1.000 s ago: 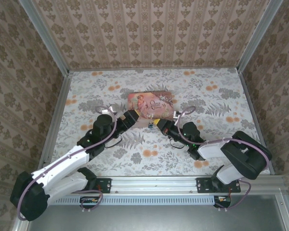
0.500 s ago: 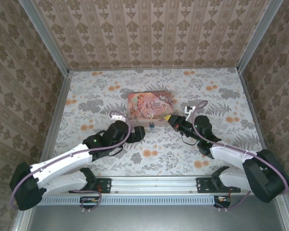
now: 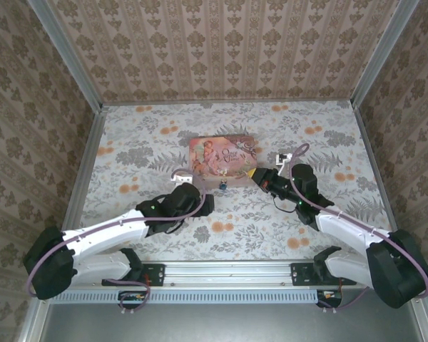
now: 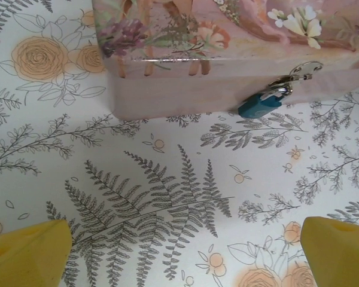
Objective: Unlock a padlock with a key
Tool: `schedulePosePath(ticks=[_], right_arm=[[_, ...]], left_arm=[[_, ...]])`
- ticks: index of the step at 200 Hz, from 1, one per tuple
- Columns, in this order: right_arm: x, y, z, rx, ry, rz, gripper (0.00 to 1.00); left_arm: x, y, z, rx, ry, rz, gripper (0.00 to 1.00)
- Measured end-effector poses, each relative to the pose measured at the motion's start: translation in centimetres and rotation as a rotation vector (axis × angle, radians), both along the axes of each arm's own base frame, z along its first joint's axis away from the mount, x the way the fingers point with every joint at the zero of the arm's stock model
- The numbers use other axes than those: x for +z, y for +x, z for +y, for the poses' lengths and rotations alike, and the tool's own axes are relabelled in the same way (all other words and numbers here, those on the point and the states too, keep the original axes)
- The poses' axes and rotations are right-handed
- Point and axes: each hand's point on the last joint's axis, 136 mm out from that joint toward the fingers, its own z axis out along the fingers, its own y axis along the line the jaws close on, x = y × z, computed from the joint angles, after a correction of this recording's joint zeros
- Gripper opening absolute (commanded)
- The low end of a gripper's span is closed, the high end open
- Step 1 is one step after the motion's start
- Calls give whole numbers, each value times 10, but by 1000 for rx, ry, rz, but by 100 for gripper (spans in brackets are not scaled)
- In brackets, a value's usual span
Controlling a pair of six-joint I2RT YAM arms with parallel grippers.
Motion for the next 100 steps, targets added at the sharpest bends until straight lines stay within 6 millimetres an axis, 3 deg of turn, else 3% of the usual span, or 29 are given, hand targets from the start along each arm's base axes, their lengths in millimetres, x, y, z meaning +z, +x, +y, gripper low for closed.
schedulePosePath(ticks=[28, 100], right_arm=[[-4, 1, 0, 2, -19, 21, 0], [-7, 4, -1, 4, -67, 37, 0]], left_arm=[[1, 2, -5, -25, 21, -37, 100], [0, 5, -43, -204, 4, -198, 100]])
